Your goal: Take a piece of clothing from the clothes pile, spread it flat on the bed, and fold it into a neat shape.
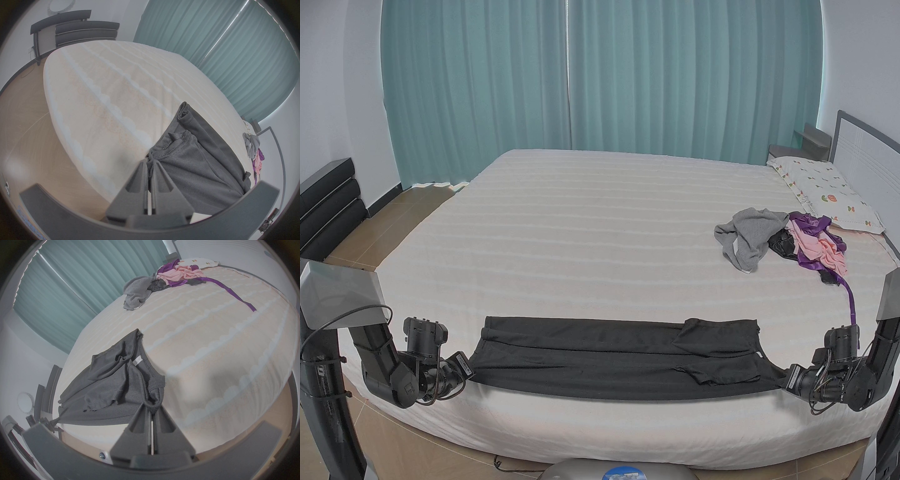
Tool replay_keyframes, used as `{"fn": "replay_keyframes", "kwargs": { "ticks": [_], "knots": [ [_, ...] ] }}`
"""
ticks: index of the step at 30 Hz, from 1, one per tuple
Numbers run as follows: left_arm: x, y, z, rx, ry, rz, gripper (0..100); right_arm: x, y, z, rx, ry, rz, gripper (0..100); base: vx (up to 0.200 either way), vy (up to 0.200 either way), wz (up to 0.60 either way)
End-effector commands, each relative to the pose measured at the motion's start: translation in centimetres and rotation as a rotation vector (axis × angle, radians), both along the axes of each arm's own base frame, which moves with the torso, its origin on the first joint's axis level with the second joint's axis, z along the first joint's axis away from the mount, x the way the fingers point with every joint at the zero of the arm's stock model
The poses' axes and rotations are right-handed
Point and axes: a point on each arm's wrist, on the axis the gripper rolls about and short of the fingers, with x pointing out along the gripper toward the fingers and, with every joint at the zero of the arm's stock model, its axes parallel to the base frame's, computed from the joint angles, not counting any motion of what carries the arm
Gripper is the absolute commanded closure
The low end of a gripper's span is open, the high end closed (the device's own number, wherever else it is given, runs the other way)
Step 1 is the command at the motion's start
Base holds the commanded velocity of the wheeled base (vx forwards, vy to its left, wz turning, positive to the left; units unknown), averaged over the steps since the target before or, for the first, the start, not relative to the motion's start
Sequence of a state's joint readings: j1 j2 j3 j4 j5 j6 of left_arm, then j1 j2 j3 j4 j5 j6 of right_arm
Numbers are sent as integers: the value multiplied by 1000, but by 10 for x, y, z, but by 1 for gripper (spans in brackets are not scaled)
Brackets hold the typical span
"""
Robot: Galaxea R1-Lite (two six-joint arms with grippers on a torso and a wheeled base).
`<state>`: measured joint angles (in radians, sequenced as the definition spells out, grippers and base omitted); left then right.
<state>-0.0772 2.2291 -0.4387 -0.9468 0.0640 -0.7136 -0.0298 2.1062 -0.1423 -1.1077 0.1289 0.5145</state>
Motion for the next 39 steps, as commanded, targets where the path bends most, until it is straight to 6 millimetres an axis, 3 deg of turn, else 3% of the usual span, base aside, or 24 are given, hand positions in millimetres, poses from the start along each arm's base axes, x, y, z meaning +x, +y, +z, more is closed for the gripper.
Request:
{"fn": "replay_keyframes", "kwargs": {
  "ticks": [1,15,29,30,31,32,39],
  "knots": [
    [-2,-1,9,1,-11,-4,100,-7,-1,-2,-10,25,15,100,0,0,0],
    [-14,-8,-1,40,118,-69,100,-22,1,-14,-70,111,106,100,0,0,0],
    [-13,-8,-1,52,141,-85,100,-20,0,-17,-86,108,119,100,0,0,0],
    [-13,-8,0,51,136,-84,100,-20,0,-17,-86,106,119,0,0,0,0],
    [-13,-8,0,50,133,-83,100,-19,0,-16,-85,103,119,0,0,0,0],
    [-13,-8,1,50,133,-83,0,-19,0,-15,-83,99,119,0,0,0,0],
    [-12,-4,10,52,105,-72,0,-13,-13,0,-91,-5,52,0,0,0,0]
  ]
}}
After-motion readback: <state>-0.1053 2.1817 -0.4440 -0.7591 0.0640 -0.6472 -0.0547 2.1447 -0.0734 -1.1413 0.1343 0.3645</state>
